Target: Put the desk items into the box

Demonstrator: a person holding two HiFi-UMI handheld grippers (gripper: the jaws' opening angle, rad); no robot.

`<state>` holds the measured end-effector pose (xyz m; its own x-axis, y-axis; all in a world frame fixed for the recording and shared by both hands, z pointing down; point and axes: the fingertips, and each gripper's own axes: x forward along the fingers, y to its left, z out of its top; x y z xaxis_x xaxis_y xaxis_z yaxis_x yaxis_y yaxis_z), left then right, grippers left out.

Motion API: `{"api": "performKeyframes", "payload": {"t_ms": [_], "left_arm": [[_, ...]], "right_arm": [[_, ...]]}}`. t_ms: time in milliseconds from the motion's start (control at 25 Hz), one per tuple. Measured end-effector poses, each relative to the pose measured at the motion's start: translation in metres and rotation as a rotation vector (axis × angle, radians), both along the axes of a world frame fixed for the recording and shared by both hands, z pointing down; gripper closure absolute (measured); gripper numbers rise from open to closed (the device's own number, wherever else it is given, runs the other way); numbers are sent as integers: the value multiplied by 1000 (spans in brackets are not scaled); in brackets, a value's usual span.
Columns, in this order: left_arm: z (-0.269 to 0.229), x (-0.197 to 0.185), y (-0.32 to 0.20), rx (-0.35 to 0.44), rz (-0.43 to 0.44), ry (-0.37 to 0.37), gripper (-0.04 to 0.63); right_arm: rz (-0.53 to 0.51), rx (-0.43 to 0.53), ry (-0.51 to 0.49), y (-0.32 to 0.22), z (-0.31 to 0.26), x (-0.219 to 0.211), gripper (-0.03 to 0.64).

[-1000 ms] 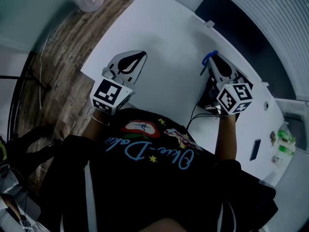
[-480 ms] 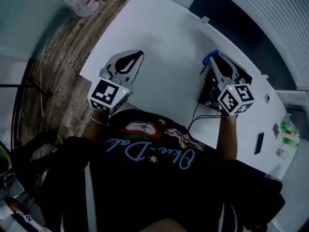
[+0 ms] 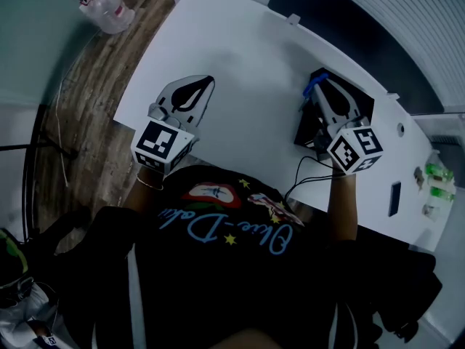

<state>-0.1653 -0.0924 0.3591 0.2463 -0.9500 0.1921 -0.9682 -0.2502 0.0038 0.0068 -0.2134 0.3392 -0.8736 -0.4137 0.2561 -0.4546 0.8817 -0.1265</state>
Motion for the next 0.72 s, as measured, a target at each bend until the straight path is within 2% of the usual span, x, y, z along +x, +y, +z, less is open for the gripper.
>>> {"api": "performKeyframes", "payload": {"t_ms": [720], "left_arm": [[-1, 53, -14, -2, 157, 26, 588]], "right_arm": [[155, 13, -15, 16, -11, 66, 538]]}}
